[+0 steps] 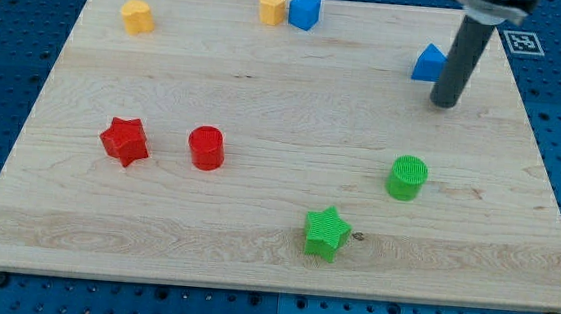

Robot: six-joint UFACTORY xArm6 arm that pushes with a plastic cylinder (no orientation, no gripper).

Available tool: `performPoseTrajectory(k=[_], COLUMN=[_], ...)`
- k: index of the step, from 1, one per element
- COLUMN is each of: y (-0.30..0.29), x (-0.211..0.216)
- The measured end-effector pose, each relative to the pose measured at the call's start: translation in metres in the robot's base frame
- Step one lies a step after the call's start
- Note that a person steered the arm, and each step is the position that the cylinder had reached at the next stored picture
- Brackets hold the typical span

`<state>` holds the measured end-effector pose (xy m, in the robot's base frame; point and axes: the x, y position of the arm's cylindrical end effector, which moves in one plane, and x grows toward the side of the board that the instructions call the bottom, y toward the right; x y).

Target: Move the blue triangle towards up

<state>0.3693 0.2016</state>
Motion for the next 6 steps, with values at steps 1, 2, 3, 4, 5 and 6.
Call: performPoseTrajectory(k=[1, 2, 3, 4, 5, 6], y=[-0.035, -0.094, -0.107, -0.073, -0.031, -0.029], x=[-0.021, -0.044, -0.055, -0.012, -0.009, -0.058])
